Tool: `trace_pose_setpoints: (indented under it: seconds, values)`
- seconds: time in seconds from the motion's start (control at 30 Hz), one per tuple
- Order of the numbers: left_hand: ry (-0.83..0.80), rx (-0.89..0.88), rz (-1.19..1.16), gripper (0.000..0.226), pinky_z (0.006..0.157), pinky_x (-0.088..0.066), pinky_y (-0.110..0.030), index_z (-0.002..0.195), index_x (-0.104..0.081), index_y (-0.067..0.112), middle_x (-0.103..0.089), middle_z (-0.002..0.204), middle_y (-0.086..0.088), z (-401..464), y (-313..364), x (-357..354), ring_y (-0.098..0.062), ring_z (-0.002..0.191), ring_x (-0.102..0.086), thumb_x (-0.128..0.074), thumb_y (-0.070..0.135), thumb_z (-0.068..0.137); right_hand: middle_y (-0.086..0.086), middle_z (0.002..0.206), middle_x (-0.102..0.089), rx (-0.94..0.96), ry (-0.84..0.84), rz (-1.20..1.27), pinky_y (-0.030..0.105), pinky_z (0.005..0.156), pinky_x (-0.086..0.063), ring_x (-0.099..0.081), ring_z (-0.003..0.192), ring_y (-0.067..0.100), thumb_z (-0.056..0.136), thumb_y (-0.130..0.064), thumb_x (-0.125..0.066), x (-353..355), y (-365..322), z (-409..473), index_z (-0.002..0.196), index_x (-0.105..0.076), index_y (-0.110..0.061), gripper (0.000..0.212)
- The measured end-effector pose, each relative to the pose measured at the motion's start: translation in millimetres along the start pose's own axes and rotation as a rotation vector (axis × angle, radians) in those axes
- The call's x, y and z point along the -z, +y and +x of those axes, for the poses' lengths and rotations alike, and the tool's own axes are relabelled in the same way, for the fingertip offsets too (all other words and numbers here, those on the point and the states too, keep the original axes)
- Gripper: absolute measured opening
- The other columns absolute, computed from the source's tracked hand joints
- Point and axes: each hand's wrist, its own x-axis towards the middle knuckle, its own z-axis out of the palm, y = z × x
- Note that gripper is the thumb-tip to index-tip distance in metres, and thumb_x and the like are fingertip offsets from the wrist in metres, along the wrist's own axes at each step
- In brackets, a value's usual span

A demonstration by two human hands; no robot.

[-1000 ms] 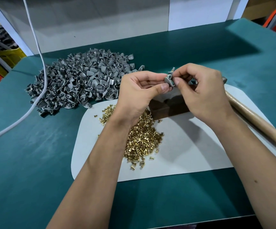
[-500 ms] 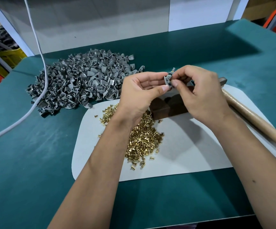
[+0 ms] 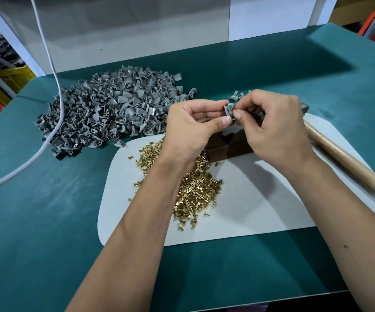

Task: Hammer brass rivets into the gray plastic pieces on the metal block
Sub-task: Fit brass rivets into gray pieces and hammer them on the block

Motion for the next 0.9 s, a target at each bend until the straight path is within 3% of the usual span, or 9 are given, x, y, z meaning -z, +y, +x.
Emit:
trace_pose_setpoints:
  seconds: [0.3, 0.43, 0.5, 0.57, 0.7, 0.8, 0.9]
  values:
    - [0.003, -0.036, 0.049, 0.033, 0.09, -0.061, -0.037, 0.105, -0.075, 0.008, -0.078, 0.087, -0.011, -2.5, 2.5, -2.6, -0.021, 0.086, -0.073, -0.078, -0.013, 0.079, -0.004, 0.081, -0.071, 0.005, 0.013, 0.015, 0.008, 0.074, -0.043, -0.063, 0.076, 0.008, 0.09, -0.011, -0.069, 0.9, 0.2, 1.1, 0.09, -0.076, -0.011, 0.007]
    - [0.016, -0.127, 0.278, 0.028, 0.094, -0.06, -0.043, 0.11, -0.076, 0.011, -0.076, 0.088, -0.007, -2.4, 1.0, -5.9, -0.019, 0.089, -0.075, -0.078, 0.0, 0.084, -0.002, 0.082, -0.073, 0.0, -0.051, 0.003, 0.012, 0.074, -0.046, -0.063, 0.077, 0.009, 0.091, -0.012, -0.07, 6.5, 4.6, 4.2, 0.091, -0.077, -0.011, 0.008]
    - [0.026, -0.181, 0.492, 0.024, 0.093, -0.06, -0.039, 0.105, -0.078, 0.015, -0.077, 0.09, 0.001, -3.5, -1.3, -8.3, -0.01, 0.09, -0.074, -0.079, 0.005, 0.083, -0.003, 0.079, -0.073, -0.064, -0.084, 0.018, 0.015, 0.072, -0.045, -0.063, 0.075, 0.009, 0.093, -0.017, -0.068, 9.5, 7.9, 6.3, 0.09, -0.078, -0.014, 0.011]
    - [0.028, -0.2, 0.64, 0.024, 0.094, -0.057, -0.034, 0.101, -0.078, 0.024, -0.076, 0.093, 0.008, -4.6, -2.7, -8.8, -0.004, 0.094, -0.071, -0.081, 0.012, 0.08, 0.001, 0.078, -0.073, -0.131, -0.044, -0.007, 0.029, 0.074, -0.05, -0.065, 0.075, 0.015, 0.095, -0.022, -0.065, 15.2, 13.5, 10.0, 0.088, -0.078, -0.013, 0.017]
    - [0.073, -0.182, 0.712, 0.019, 0.099, -0.049, -0.026, 0.091, -0.075, 0.028, -0.074, 0.098, 0.012, -3.1, -3.0, -3.9, -0.006, 0.103, -0.066, -0.086, 0.023, 0.076, 0.013, 0.091, -0.074, -0.392, 0.06, -0.303, 0.041, 0.083, -0.055, -0.067, 0.09, 0.034, 0.092, -0.027, -0.065, 37.2, 41.0, 18.6, 0.095, -0.074, -0.012, 0.018]
    - [0.063, -0.135, 0.68, 0.018, 0.096, -0.047, -0.017, 0.082, -0.073, 0.026, -0.075, 0.099, 0.013, -0.9, -4.0, -2.0, -0.002, 0.104, -0.068, -0.087, 0.02, 0.074, 0.024, 0.087, -0.065, -0.646, -0.219, -0.626, 0.039, 0.074, -0.048, -0.058, 0.087, 0.042, 0.09, -0.032, -0.068, 48.4, 61.4, 16.3, 0.096, -0.069, -0.004, 0.028]
    - [0.048, -0.104, 0.627, 0.018, 0.096, -0.048, -0.017, 0.078, -0.073, 0.024, -0.076, 0.1, 0.012, 0.1, -5.8, -0.9, 0.0, 0.102, -0.069, -0.087, 0.016, 0.074, 0.015, 0.068, -0.054, -0.708, -0.379, -0.666, 0.033, 0.067, -0.036, -0.053, 0.078, 0.038, 0.09, -0.037, -0.071, 49.9, 62.4, 15.5, 0.083, -0.067, -0.005, 0.032]
